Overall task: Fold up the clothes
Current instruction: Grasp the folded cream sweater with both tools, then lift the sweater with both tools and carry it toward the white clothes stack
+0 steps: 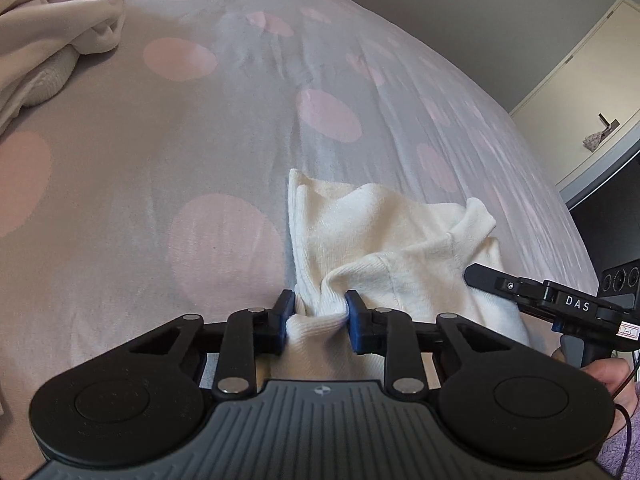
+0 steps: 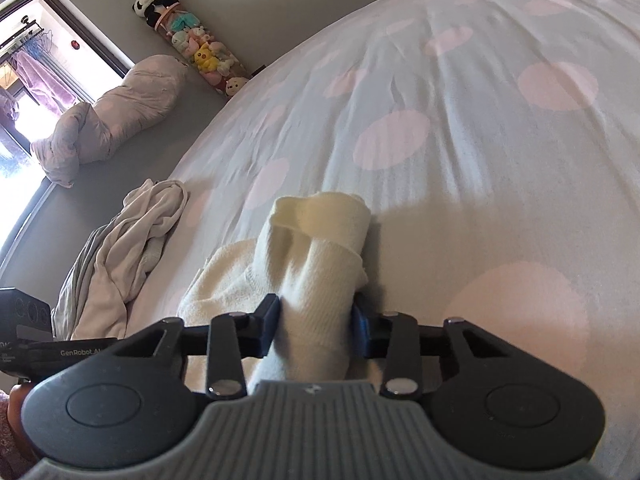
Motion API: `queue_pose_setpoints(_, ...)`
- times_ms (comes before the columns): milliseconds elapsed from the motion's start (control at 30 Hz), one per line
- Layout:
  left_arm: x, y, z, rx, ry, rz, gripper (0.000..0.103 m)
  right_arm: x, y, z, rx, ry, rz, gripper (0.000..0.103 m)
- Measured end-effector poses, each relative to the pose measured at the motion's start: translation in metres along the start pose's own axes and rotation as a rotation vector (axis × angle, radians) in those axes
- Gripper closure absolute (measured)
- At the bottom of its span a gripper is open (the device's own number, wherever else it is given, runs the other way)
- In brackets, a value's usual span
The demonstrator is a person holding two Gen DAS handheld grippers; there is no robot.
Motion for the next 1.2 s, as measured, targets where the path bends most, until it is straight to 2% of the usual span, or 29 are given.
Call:
queue_pose_setpoints(67, 0.000, -0.001, -0.001, -0.002, 0.008, -0.004, 0.086, 0.000, 0.000, 0.000, 0.012, 0.005, -0.007, 0.074)
queue_pose_setpoints(233, 0.001, -0.007, -0.007, 0.003, 0.036, -0.021, 0.090, -0.001, -0.006, 0.007, 0.020, -0.015, -0.039, 0.079)
queue_pose_setpoints(633, -0.003, -0.060, -0.038, -0.040, 0.081, -0.161, 0.092, -0.007, -0.062, 0.050, 0.022, -0.120, -0.186, 0.081)
queue_pose_setpoints(933, -0.007, -0.110, -0.103, -0.087, 0.216, -0.310, 0.092, -0.016, -0.140, 0.079, 0.013, -0.182, -0.349, 0.082)
queue_pose_setpoints(1067, -0.008, -0.125, -0.147, -0.106, 0.311, -0.344, 0.092, -0.019, -0.185, 0.081, 0.001, -0.195, -0.426, 0.082)
queue_pose_setpoints(1200, -0.012, -0.130, -0.206, -0.157, 0.402, -0.356, 0.092, -0.020, -0.244, 0.073, -0.023, -0.184, -0.511, 0.082)
Point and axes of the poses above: each gripper's, at about its wrist camera, not at the fingertips, and y roughly the way its jaws point, z to its left, x to its top, the point moved 2 cm from there along y, roughly the way its jaws point, and after that the axes turned 3 degrees about z, right-handed, at the moved point
